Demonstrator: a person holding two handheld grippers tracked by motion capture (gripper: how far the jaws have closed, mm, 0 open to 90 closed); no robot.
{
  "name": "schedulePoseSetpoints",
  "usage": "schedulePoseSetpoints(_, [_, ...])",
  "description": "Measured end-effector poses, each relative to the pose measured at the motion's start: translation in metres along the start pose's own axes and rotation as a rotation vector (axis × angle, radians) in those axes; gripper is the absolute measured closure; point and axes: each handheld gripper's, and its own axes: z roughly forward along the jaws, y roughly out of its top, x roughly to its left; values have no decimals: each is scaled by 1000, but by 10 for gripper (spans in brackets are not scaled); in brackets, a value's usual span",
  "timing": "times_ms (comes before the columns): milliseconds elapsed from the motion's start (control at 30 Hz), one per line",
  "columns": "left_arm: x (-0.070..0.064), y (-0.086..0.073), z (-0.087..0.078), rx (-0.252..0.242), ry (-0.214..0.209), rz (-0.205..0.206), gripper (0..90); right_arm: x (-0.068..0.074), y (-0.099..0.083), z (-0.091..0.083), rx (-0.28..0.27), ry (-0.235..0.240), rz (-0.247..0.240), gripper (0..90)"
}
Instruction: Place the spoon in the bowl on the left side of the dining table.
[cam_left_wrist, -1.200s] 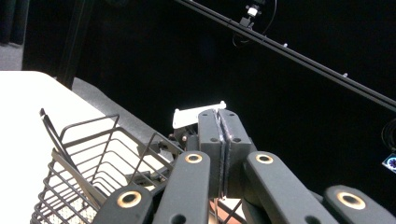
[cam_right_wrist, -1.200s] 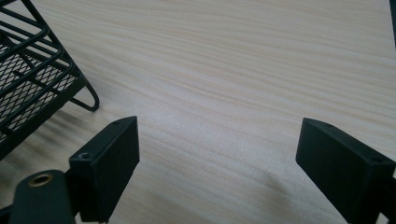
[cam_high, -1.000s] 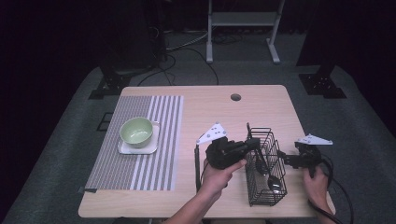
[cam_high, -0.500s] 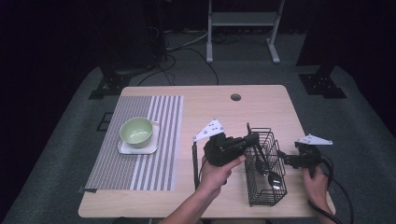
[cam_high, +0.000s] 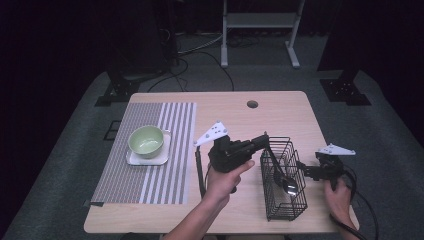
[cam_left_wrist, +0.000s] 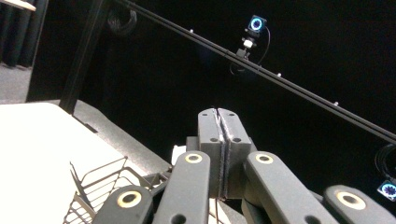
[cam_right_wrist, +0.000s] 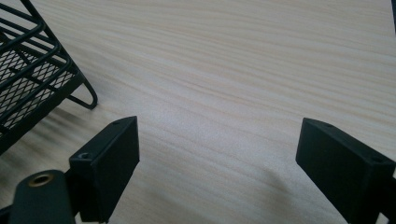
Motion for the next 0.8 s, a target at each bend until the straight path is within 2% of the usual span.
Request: schedulePoseSetpoints(800, [7, 16, -25, -43, 46, -2, 898, 0, 0, 1, 7, -3, 1, 124])
